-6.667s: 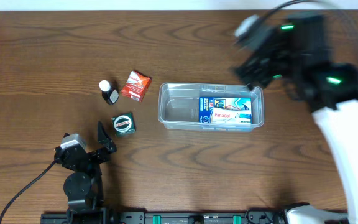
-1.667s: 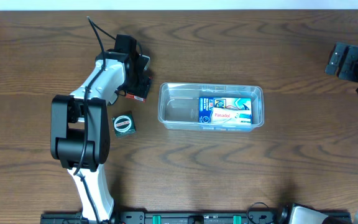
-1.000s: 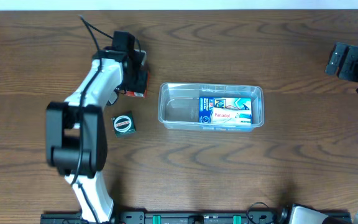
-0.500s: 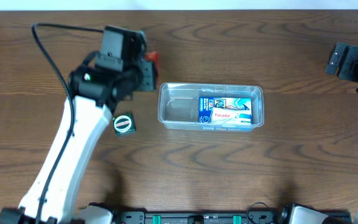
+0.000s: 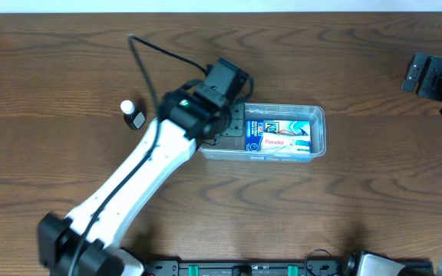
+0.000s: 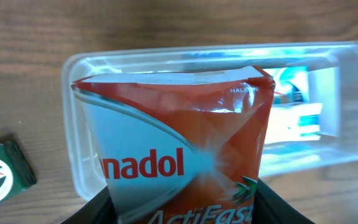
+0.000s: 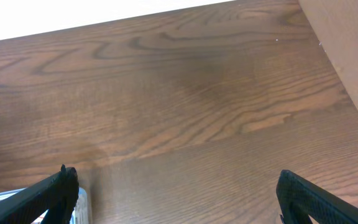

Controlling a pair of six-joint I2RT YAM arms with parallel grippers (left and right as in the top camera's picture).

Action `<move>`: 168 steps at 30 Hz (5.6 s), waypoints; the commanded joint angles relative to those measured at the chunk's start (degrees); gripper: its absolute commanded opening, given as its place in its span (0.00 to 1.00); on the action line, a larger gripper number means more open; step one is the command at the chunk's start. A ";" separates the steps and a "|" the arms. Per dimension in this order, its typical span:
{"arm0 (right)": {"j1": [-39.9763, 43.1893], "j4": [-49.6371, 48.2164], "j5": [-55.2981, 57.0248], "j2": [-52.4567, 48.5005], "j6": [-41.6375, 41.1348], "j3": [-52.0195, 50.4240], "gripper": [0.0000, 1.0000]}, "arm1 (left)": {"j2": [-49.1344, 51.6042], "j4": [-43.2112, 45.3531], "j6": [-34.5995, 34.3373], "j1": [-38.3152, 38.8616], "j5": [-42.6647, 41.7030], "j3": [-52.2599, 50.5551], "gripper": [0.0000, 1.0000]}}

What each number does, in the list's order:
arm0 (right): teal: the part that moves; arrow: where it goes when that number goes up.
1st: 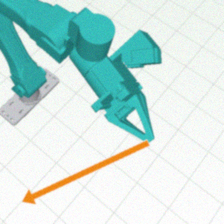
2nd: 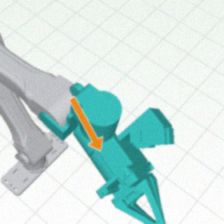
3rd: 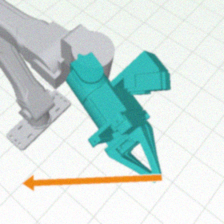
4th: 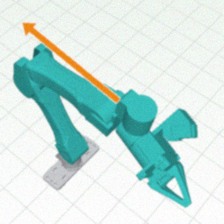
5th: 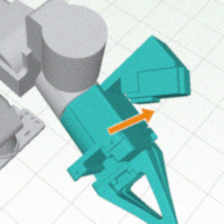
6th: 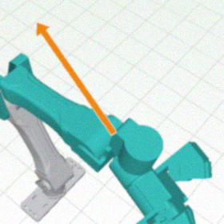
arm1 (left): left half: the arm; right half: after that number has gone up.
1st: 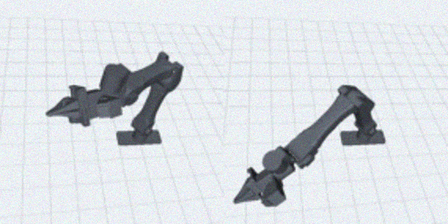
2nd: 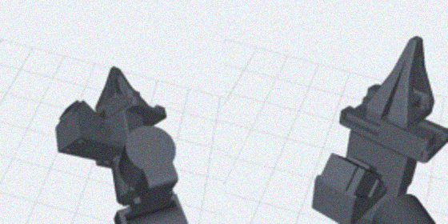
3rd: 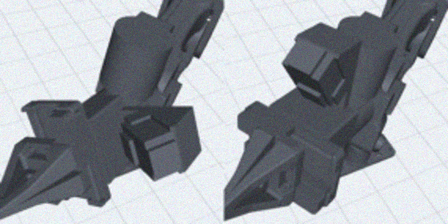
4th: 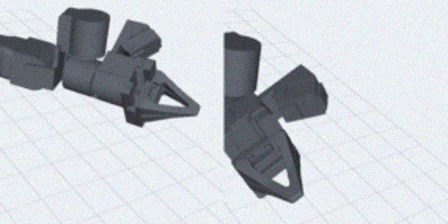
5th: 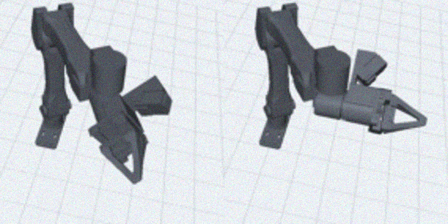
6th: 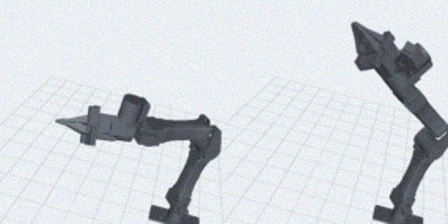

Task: Pack container
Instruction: 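Carry the red box with left gripper over the container, then lower the red box into the container beside the blue box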

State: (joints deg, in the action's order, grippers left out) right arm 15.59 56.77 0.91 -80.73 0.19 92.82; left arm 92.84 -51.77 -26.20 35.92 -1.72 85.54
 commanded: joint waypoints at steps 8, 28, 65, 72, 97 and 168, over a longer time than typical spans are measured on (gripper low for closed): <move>0.35 0.02 0.20 -0.11 -0.98 0.09 0.99 | 7.74 1.73 -4.61 0.44 2.60 0.79 0.43; 0.35 0.02 0.20 -0.11 -0.98 0.09 0.99 | 14.99 2.62 -4.57 0.55 2.38 0.63 0.43; 0.35 0.04 0.20 -0.11 -0.98 0.09 0.99 | 23.54 6.32 -4.55 0.55 2.21 0.57 0.57; 0.35 0.02 0.20 -0.11 -0.98 0.09 0.99 | 23.54 6.32 -4.55 0.55 2.21 0.57 0.64; 0.35 0.04 0.20 -0.11 -0.98 0.09 0.99 | 22.71 5.09 -0.61 -0.81 0.83 1.99 0.64; 0.35 0.04 0.17 -0.11 -0.98 0.09 0.99 | 18.78 2.78 3.21 -0.74 3.08 1.51 0.19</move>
State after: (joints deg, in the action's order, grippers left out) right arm 15.59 56.77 0.91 -80.73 0.19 92.82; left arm 111.11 -48.90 -23.31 35.35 0.43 87.09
